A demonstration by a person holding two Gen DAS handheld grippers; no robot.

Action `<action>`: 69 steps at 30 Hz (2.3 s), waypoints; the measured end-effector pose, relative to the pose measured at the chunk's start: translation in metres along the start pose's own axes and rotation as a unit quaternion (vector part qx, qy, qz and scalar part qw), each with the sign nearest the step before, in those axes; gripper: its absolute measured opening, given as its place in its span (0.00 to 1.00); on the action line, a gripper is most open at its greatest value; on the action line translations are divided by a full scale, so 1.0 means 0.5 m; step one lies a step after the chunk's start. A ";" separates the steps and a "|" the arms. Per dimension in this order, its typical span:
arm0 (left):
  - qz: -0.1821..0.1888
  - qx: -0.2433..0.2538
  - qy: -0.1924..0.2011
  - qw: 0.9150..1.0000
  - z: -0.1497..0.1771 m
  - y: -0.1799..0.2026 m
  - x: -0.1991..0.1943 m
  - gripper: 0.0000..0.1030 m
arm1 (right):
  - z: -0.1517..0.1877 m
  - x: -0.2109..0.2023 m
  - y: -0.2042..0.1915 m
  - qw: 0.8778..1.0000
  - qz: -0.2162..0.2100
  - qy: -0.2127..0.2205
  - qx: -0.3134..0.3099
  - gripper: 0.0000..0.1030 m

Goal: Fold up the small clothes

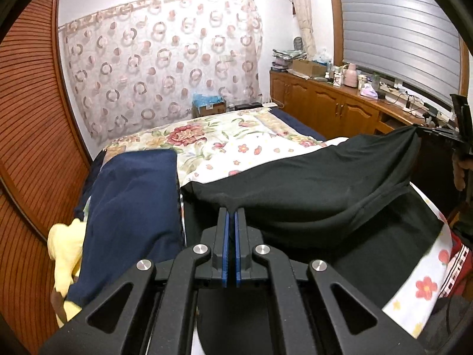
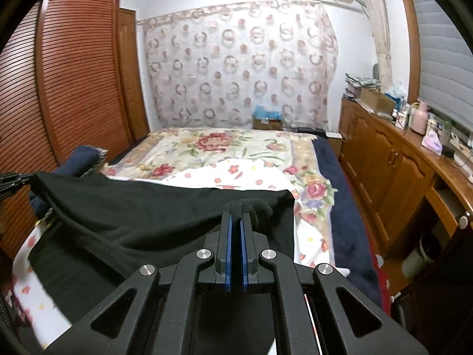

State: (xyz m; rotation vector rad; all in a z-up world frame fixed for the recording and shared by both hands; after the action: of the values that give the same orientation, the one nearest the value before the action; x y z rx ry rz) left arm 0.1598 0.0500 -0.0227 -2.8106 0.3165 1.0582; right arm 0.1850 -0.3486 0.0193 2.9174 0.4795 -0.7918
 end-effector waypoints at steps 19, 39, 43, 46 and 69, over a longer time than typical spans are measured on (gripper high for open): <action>0.013 -0.033 -0.071 0.997 0.195 0.003 0.011 0.45 | 0.206 -0.045 0.001 0.992 -0.010 -0.123 -0.011 0.12; 0.008 -0.094 -0.110 0.989 0.271 -0.011 0.087 0.75 | 0.256 -0.020 -0.024 0.992 0.043 -0.120 0.013 0.50; 0.013 -0.090 -0.124 0.988 0.286 0.003 0.100 0.75 | 0.276 -0.007 -0.023 0.990 0.035 -0.134 0.032 0.50; 0.014 -0.095 -0.130 0.987 0.294 0.002 0.105 0.75 | 0.266 -0.007 -0.030 0.990 0.031 -0.130 0.036 0.50; 0.021 -0.091 -0.117 0.989 0.301 0.018 0.093 0.42 | 0.302 0.059 -0.116 0.996 0.015 -0.090 0.018 0.60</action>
State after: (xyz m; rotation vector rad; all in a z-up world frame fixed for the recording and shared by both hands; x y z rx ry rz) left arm 0.0960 0.0622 -0.1666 -2.8027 0.2660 1.4811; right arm 0.1183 -0.3093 -0.1259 2.8424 0.4077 -1.0570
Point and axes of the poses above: each gripper's, at about its wrist camera, not at the fingertips, and x roughly the way its jaws point, y to its right, z to its underside, the point moved 8 cm from there along x, roughly the way its jaws point, and after that the axes turned 6 degrees about -y, right-handed, at the moved point
